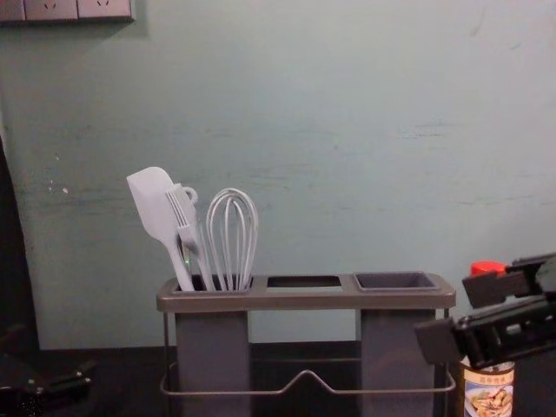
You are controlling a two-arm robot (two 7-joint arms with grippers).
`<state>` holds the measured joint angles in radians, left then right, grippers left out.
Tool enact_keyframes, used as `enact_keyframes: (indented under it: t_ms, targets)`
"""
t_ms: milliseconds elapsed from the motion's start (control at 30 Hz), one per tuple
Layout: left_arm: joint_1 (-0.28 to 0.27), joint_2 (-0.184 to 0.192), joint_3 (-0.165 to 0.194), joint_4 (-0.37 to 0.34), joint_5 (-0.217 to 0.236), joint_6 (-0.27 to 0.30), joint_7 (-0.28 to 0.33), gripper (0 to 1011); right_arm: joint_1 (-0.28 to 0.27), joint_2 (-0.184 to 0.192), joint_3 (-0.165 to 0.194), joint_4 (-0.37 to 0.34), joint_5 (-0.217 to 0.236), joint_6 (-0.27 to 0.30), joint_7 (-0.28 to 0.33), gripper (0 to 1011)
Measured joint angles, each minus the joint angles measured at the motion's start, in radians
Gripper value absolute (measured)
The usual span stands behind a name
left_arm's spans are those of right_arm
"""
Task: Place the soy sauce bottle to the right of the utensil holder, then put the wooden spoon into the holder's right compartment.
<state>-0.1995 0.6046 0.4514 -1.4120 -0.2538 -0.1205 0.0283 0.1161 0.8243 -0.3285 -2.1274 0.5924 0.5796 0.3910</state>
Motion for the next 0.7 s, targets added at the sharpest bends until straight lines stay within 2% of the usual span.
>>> enact_keyframes:
  t_ms: [67, 100, 233, 500, 700]
  targets:
    - [0.0, 0.0, 0.0, 0.0, 0.0, 0.0, 0.0, 1011, 0.016, -0.017, -0.011, -0.005, 0.018, 0.066, -0.041, 1002]
    - [0.0, 0.0, 0.0, 0.0, 0.0, 0.0, 0.0, 1011, 0.016, -0.017, -0.011, -0.005, 0.018, 0.066, -0.041, 1003]
    - [0.0, 0.0, 0.0, 0.0, 0.0, 0.0, 0.0, 1011, 0.043, -0.035, -0.031, -0.005, 0.03, 0.124, -0.08, 1002]
    - [0.0, 0.0, 0.0, 0.0, 0.0, 0.0, 0.0, 1011, 0.095, -0.047, -0.054, 0.013, 0.05, 0.158, -0.093, 1002]
    - [0.0, 0.0, 0.0, 0.0, 0.0, 0.0, 0.0, 1012, 0.119, -0.069, -0.06, 0.025, 0.089, 0.203, -0.114, 1002]
